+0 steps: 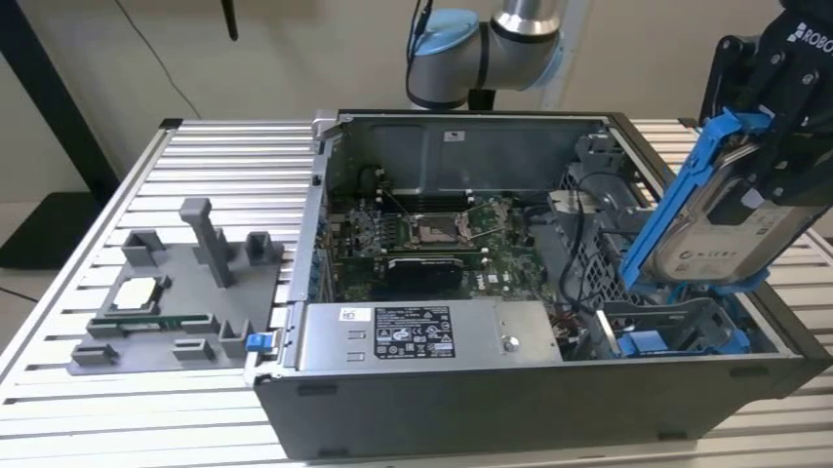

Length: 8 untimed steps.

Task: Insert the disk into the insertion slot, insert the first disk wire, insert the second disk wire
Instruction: 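Insert the disk into the insertion slot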

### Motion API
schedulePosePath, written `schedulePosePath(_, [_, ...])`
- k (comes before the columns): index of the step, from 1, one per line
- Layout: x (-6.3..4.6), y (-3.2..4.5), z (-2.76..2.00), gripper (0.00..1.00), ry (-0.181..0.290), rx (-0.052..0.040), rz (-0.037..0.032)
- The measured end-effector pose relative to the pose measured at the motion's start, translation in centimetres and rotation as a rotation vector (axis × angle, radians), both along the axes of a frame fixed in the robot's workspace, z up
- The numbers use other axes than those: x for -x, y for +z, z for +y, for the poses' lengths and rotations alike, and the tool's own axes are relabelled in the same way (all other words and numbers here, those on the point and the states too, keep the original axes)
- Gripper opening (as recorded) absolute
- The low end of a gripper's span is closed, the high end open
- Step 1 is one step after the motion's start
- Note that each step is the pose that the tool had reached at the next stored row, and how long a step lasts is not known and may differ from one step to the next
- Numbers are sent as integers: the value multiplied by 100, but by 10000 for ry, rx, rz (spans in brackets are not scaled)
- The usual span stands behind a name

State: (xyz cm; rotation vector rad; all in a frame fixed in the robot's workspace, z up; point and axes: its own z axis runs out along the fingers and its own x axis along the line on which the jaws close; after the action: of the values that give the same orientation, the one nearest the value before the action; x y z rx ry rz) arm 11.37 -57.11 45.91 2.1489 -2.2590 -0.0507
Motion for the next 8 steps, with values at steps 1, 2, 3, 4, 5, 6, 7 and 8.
schedulePosePath(1, [0,-5,-5,0,0,-3,0])
schedulePosePath(2, [0,-12,-10,0,0,-8,0])
schedulePosePath(3, [0,-17,-17,0,0,-9,0])
schedulePosePath(4, [0,-24,-23,0,0,-15,0])
schedulePosePath(5, [0,-33,-30,0,0,-25,0])
schedulePosePath(6, [0,-42,-35,0,0,-34,0])
schedulePosePath(7, [0,-53,-42,0,0,-43,0])
schedulePosePath(8, [0,-62,-48,0,0,-51,0])
